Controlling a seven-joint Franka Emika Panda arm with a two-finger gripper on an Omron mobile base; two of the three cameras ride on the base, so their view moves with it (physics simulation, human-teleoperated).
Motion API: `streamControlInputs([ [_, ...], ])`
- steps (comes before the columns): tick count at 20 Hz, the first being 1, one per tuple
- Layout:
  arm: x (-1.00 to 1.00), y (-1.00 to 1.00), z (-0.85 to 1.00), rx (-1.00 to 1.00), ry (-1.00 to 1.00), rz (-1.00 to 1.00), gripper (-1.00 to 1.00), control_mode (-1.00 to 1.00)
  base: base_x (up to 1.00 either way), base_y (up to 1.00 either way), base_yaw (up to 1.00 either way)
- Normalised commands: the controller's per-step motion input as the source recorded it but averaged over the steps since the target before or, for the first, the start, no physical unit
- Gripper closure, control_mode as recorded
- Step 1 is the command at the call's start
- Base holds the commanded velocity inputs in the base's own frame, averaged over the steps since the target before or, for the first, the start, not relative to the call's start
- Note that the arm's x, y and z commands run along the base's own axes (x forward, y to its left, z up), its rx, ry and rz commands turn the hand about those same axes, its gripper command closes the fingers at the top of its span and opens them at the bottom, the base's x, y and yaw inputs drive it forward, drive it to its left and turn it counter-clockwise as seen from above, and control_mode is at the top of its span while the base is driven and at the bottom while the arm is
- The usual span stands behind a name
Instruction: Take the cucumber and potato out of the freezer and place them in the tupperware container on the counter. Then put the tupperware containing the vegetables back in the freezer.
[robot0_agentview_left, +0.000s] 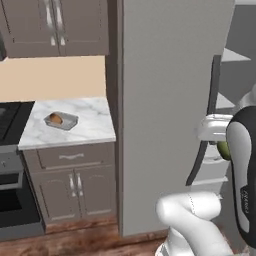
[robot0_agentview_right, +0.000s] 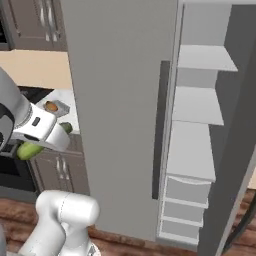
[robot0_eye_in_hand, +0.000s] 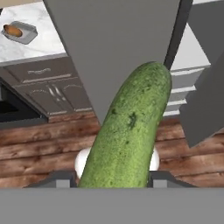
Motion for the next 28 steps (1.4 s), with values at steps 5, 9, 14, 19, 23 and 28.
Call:
streamControlInputs([
  [5,0.00,0.00,0.00,0.00,0.00,0.00,1.00,1.00,0.10,1.00,0.00],
  [9,0.00,0.00,0.00,0.00,0.00,0.00,1.00,1.00,0.39,1.00,-0.03],
  [14,0.00,0.00,0.00,0.00,0.00,0.00,1.00,1.00,0.71,0.94,-0.14],
  [19,0.00,0.00,0.00,0.00,0.00,0.00,1.00,1.00,0.86,0.54,-0.21],
  [23,0.00,0.00,0.00,0.00,0.00,0.00,1.00,1.00,0.75,0.28,-0.22],
  [28,0.00,0.00,0.00,0.00,0.00,0.00,1.00,1.00,0.59,0.21,-0.20],
])
